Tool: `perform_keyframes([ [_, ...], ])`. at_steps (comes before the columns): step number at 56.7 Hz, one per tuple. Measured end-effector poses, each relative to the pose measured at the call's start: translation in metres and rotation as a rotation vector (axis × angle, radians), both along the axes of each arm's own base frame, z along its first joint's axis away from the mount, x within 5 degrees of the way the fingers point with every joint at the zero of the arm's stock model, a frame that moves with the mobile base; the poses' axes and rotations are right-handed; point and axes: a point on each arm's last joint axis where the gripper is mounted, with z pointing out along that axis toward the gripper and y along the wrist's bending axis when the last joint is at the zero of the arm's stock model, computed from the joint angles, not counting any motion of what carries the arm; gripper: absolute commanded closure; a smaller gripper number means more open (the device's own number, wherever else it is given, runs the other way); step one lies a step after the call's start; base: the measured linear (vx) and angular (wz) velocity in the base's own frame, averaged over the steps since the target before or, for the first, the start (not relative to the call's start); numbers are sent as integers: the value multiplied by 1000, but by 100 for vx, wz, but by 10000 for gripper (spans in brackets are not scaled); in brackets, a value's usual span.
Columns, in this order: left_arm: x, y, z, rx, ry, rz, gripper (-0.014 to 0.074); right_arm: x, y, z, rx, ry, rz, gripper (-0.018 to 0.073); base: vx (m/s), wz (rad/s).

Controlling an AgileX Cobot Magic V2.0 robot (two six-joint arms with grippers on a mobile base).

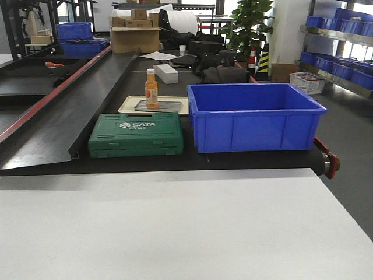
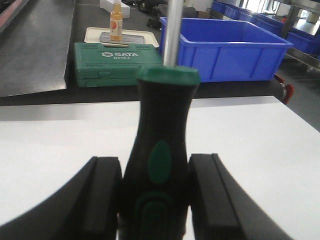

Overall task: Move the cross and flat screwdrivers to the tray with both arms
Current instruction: 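Hold both screwdrivers while the base backs away from the table, then hold both screwdrivers while the base turns toward the shelving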

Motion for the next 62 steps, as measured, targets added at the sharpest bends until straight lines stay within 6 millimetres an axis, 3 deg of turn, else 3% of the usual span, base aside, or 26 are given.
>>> perform_keyframes([
  [62, 0, 0, 0, 0, -1, 0, 593, 0, 0, 0, 0, 3, 1, 567, -22, -25],
])
